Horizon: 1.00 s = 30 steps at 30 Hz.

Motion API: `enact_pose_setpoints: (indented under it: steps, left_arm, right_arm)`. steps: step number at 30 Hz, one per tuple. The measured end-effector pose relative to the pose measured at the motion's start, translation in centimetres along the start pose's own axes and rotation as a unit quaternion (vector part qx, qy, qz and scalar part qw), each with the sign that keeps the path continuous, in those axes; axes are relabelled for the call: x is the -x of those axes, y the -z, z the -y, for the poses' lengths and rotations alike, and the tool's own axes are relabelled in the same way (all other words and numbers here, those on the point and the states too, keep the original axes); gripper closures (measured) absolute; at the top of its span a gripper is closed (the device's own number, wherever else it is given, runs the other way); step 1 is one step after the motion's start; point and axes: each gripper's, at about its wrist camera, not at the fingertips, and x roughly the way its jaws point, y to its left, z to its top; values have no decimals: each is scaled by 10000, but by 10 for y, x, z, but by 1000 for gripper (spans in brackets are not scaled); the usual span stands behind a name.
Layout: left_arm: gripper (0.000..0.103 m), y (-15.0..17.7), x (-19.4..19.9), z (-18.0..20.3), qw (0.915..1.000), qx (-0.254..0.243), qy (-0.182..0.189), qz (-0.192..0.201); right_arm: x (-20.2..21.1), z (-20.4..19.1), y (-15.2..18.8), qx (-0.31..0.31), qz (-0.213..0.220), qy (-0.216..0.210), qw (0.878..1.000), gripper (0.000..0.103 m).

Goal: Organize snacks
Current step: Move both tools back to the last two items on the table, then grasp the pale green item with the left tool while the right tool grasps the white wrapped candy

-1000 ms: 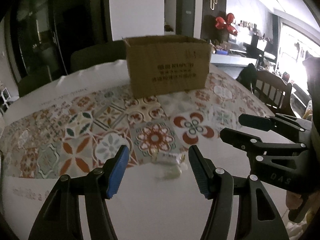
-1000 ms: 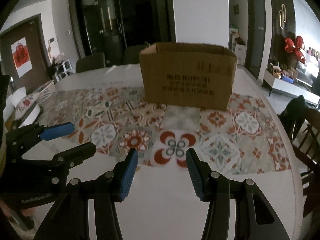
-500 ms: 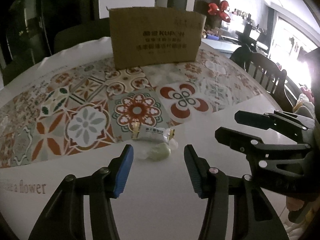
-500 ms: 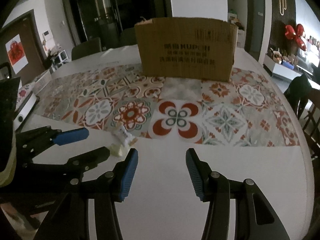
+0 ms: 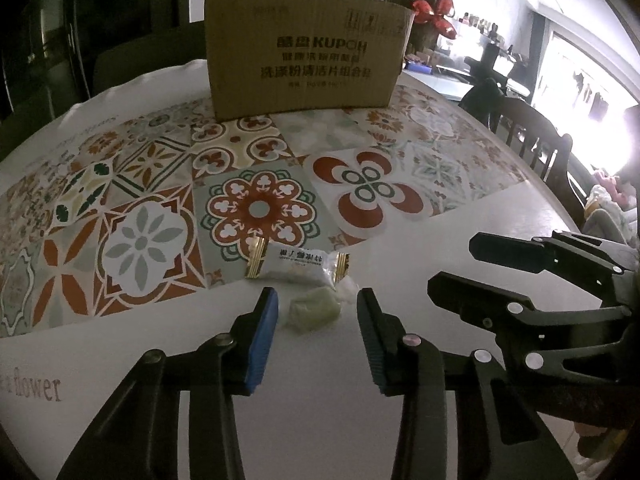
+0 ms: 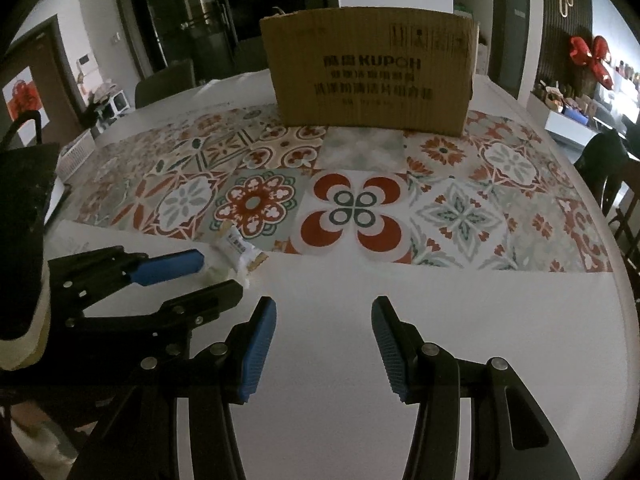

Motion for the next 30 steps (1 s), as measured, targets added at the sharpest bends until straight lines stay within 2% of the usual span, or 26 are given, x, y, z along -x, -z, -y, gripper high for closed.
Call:
enact_pose_setpoints:
  steps: [6,14,25,30]
  left_arm:
    - [76,2,1,1,10000,-25,63,32]
    - [77,6,7,0,9999,24,100,86]
    - [77,15,26,-23,9980,478,-400,87]
    - [77,18,28,-37,9952,819,-531,30]
  right_arm:
    - [-1,0,-1,-43,2,-39,10000,52]
    - [-2,-3,-2,-33,-5,-80,10000,52]
    - [-9,-22,-10,228,-24,-266,9994,52]
    - [-19,-37,-21,638,-158,-444,9969,52]
